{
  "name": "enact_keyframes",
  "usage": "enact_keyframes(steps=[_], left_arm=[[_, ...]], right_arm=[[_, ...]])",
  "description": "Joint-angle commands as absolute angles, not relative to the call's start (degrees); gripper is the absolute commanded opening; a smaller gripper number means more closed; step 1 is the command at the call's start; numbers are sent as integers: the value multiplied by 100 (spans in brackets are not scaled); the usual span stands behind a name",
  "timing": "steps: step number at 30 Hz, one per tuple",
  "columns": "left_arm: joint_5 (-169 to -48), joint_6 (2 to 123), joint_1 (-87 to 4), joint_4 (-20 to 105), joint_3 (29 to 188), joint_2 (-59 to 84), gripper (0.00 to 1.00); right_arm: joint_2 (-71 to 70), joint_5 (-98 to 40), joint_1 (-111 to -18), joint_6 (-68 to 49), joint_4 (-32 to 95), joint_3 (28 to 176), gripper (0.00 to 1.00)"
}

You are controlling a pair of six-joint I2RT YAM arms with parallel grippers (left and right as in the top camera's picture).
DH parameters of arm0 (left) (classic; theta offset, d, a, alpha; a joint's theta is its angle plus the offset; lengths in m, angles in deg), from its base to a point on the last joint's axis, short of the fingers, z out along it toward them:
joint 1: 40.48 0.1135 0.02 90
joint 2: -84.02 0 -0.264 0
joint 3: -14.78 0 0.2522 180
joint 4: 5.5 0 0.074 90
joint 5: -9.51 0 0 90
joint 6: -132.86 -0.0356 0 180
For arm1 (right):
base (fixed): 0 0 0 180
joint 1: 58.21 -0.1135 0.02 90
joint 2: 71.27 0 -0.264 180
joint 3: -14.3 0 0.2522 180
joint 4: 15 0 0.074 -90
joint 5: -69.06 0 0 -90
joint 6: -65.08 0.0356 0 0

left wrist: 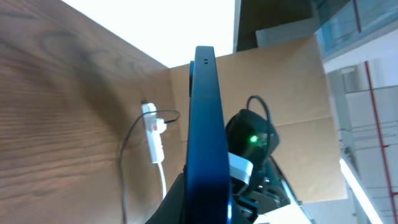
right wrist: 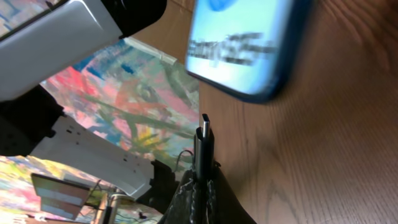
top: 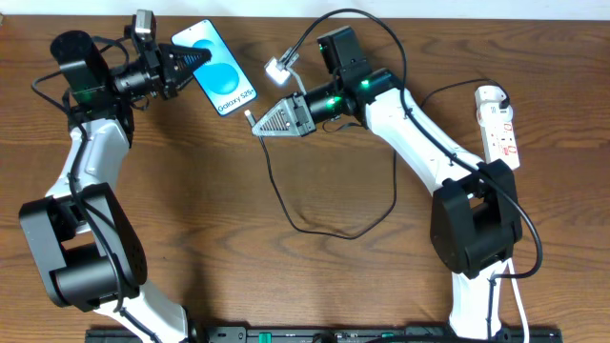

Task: Plug charger to phone and switch on socket
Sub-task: 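Carry the USB-C cable end with the right gripper toward the phone's bottom port, then insert the USB-C plug into the phone port held by the left gripper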

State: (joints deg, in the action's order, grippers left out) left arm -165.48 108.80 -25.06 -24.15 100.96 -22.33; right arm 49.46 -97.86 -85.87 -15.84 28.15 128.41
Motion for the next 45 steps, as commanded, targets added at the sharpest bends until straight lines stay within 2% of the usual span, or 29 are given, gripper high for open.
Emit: enact_keyframes(steps=[1, 7, 18, 45], left_arm=[[-16645, 11684, -2493, -2662, 10151, -2099, 7], [-16747, 11682, -2587, -2664, 10151, -2099, 7], [-16743, 10995, -2716, -2699, 10151, -2099, 7], [-16865, 10794, -2810, -2697, 10151, -2099, 8]], right_arm=[[4800, -10068, -8506, -1420, 2782, 12922, 1], [4800, -10068, -8508, -1420, 2767, 12922, 1], [4800, -10108, -8508, -1420, 2791, 12922, 1], [4800, -10103, -8508, -1425, 2872, 12920, 1]])
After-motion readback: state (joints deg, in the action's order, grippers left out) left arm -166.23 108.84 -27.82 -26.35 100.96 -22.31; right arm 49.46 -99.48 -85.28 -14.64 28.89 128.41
